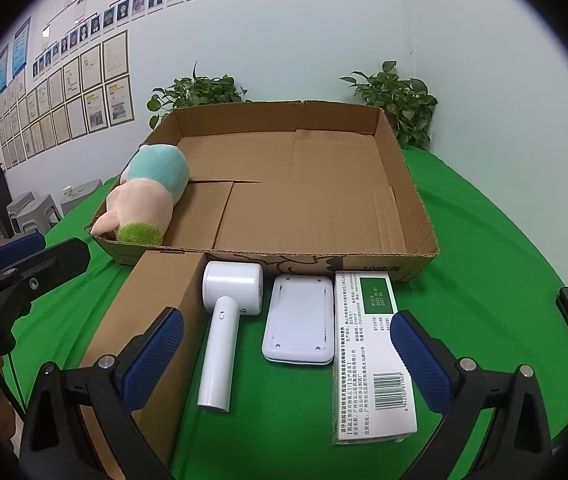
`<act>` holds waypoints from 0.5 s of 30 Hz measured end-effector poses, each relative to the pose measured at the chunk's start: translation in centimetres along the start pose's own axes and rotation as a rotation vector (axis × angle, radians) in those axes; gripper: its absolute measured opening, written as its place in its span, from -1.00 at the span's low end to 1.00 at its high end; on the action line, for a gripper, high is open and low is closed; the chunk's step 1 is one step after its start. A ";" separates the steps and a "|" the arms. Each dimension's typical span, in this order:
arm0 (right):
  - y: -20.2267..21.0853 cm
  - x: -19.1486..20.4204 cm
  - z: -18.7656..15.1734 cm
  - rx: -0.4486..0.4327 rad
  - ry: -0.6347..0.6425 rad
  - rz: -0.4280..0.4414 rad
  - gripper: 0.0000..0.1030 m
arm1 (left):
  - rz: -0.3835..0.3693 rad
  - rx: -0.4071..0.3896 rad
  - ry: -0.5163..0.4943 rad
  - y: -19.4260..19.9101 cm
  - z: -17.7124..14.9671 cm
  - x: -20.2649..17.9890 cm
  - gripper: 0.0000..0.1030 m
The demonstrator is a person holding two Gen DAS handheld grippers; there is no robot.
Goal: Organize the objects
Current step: 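Move the left gripper to the long brown box and grasp it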
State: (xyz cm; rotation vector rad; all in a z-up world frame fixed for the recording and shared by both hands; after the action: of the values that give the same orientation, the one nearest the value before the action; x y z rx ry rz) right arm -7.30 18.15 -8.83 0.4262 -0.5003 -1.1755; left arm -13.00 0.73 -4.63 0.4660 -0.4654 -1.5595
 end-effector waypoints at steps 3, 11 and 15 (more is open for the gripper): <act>0.0 0.5 0.0 0.000 0.014 0.007 0.99 | -0.028 0.022 0.010 -0.1 0.0 0.3 0.97; 0.9 3.0 -1.0 0.064 -0.011 0.351 1.00 | -0.202 0.178 0.046 -2.0 -1.6 1.4 0.96; 0.8 5.6 -3.6 0.166 -0.044 0.544 1.00 | -0.259 0.260 0.075 -3.0 -3.5 1.9 0.89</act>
State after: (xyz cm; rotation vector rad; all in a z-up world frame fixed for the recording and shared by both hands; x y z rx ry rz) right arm -2.91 13.32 -10.49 0.3747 -0.7030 -0.6221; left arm -13.63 -1.10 -9.28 0.8083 -0.5704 -1.7299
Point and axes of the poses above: each gripper's, at about its wrist camera, not at the fingertips, and y roughly against the way its jaws point, x to its left, z to its top, the point moved 4 cm from there along -y, roughly the way its jaws point, and after that the axes turned 15 degrees about z, right-handed, at the moved point
